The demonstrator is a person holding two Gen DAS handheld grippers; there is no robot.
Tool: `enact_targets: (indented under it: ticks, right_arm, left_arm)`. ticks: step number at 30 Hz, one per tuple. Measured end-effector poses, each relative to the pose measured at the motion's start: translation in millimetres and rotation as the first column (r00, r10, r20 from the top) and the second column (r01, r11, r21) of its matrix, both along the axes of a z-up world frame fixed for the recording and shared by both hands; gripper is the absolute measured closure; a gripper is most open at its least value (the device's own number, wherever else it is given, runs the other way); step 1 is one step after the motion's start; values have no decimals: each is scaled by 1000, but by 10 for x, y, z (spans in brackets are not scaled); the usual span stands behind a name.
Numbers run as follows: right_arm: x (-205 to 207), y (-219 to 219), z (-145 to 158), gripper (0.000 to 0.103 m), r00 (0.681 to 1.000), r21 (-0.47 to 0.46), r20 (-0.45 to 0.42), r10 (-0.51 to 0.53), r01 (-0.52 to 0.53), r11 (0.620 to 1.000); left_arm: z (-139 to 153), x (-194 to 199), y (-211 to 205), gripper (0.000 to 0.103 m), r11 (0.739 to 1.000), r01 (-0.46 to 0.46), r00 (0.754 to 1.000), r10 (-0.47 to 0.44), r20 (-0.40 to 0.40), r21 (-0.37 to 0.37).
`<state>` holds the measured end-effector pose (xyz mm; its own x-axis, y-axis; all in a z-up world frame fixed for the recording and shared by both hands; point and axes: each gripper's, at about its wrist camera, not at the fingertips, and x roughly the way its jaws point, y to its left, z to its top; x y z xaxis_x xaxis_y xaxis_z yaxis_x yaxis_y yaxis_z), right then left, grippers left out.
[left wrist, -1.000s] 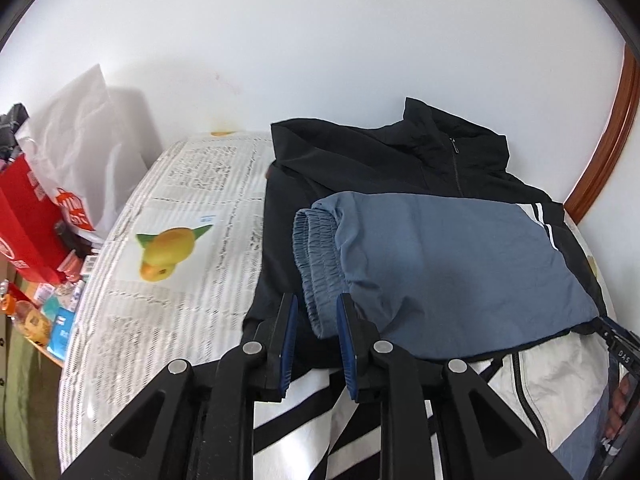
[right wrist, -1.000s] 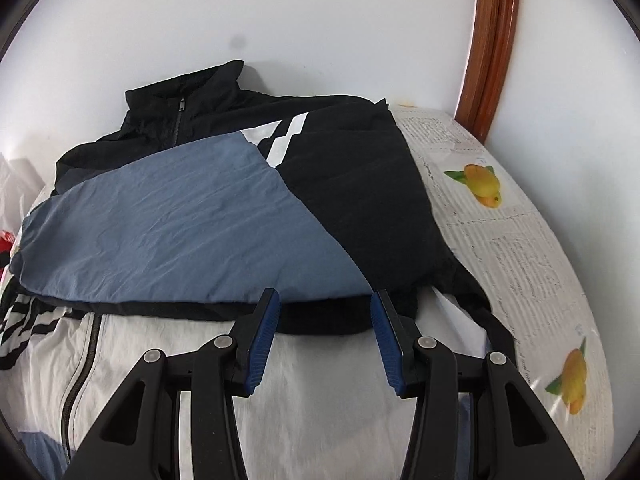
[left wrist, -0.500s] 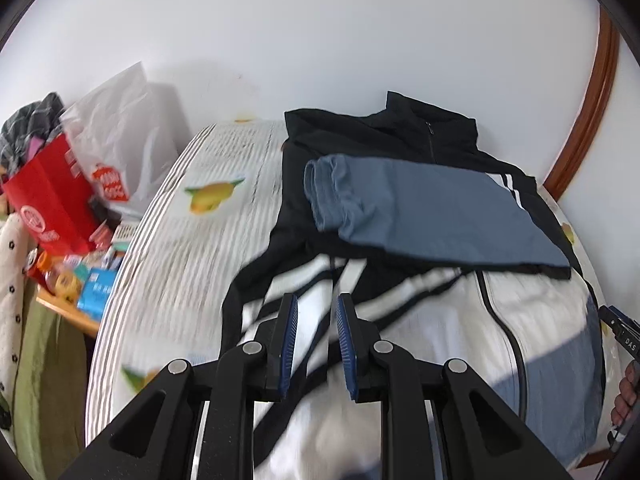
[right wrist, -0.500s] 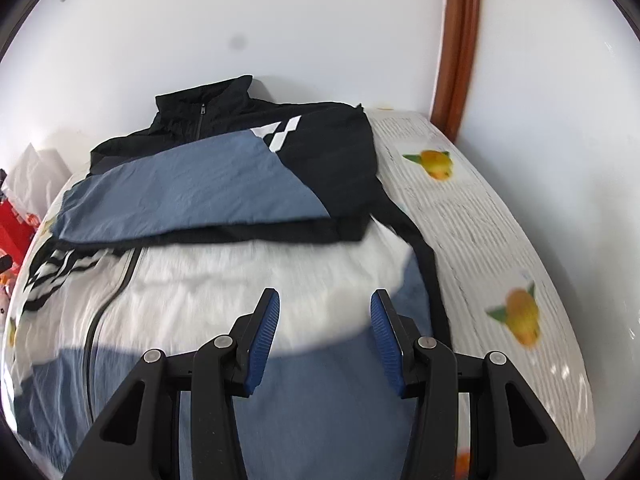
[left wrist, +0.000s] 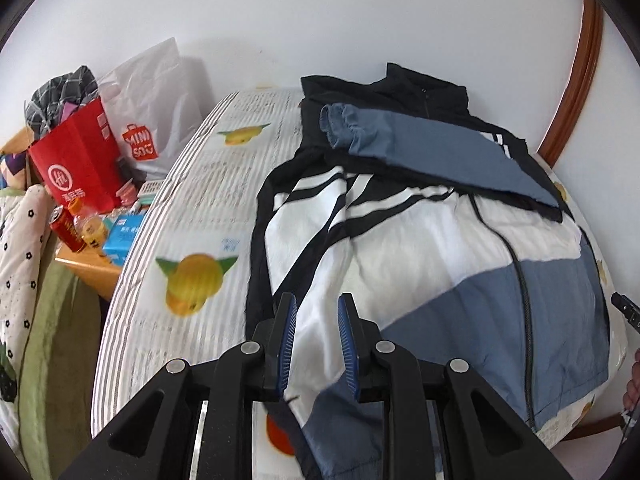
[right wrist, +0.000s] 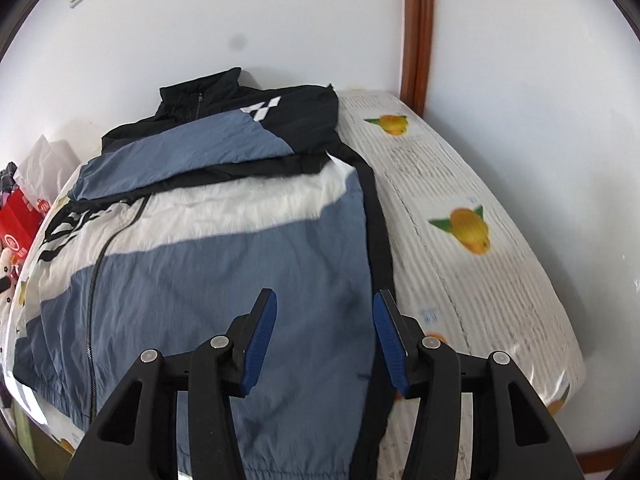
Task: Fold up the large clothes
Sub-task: 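Move both grippers down to the white-and-blue jacket hem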
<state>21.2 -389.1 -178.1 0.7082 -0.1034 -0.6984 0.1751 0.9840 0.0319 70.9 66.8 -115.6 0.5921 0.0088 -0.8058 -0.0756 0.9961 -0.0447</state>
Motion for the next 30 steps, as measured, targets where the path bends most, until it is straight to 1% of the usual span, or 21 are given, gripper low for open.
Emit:
enact_targets:
  ticks: [2,3,4,5,6,10,14,17,20,23,25,26,28,29,30]
  right_arm:
    - [-42,-22,-63,53,1000,-4,-9,-4,4,1000]
    - [-59,-35,-86,53,1000,-8,-8,-10,10,1000]
    - [-83,-52,-118,53,1000,-7,-6,-18,18,1000]
    - [-102,-68,-152,53,1000,-1,-8,-20,20,1000]
    - [-119,-83,-192,53,1000,10,-14,-18,18,1000]
    - [-173,-136,-325,53,1000,42,-28,-15,16,999]
    - [-212,-125,-430,52,1000,62,-28,5,-3,998]
    - [-199,-91,-526,52,999,48,-42,8,-6,999]
    - [-174,-93,-617,52,998,20,-66,-12,14,1000]
    - [-183,-119,-647,52,999,8,-50,-14,14,1000]
    - [-176,-127,-651,52,999,9,-44,-15,16,1000]
    - [-168,-118,-653,52,999,2,-42,-17,17,1000]
    - [-142,-80,-657,52,999,-20,-39,-12,11,1000]
    - [-131,-66,-654,52,999,-26,-40,-8,7,1000]
    - [-119,-54,-651,53,999,-31,-38,-4,3,1000]
  left_arm:
    - [-69,-87,40,78,1000,-17,1000,17,-10,1]
    - [-97,-125,59,67,1000,-22,1000,22,-14,-8]
    - [-132,-178,86,52,999,-22,1000,21,-16,-25]
    - [-159,-226,97,46,999,-19,1000,19,-12,-36]
    - [-179,-278,107,44,999,-20,1000,20,-3,-42]
    - [-261,-414,103,44,998,-3,1000,4,8,-60]
    - [-396,-454,88,44,996,2,1000,-3,-12,-90]
    - [-498,-485,78,44,994,8,1000,-10,-22,-108]
    - [-565,-472,62,44,994,5,999,-9,-32,-108]
    - [-598,-433,60,45,995,0,999,-4,-34,-99]
    - [-622,-396,62,54,995,-9,999,5,-34,-95]
    - [-627,-378,58,57,996,-14,999,12,-33,-87]
    - [-631,-350,52,66,997,-26,999,24,-31,-69]
    - [-629,-336,51,67,997,-30,999,28,-33,-69]
    - [-628,-325,52,71,997,-34,999,32,-35,-70]
